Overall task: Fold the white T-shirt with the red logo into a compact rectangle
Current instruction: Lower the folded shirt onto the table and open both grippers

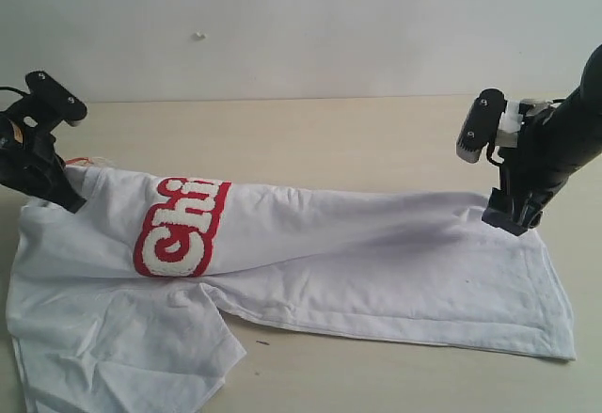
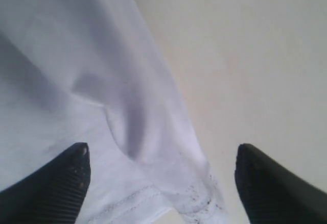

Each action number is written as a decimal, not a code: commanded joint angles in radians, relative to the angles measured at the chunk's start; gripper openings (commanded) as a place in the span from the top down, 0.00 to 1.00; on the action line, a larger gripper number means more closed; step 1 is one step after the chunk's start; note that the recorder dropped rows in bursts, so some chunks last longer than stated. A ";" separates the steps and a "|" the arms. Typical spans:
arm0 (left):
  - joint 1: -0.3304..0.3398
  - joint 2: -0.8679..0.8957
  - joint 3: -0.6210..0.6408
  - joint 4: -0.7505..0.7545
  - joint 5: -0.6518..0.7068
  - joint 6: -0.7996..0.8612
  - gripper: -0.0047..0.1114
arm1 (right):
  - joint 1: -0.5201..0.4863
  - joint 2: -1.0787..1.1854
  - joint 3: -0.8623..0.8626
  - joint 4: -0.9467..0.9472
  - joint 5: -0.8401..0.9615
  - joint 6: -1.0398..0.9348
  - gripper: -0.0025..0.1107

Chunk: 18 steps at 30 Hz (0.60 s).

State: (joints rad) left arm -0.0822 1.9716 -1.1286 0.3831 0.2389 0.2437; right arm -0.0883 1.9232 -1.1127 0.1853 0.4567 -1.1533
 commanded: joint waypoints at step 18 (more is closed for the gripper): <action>0.058 -0.005 -0.015 0.000 -0.096 -0.125 0.34 | -0.005 -0.003 0.000 0.079 -0.042 -0.001 0.27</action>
State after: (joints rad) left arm -0.0392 1.9716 -1.1286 0.3831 0.1571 0.1404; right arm -0.0883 1.9236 -1.1127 0.2555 0.4291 -1.1621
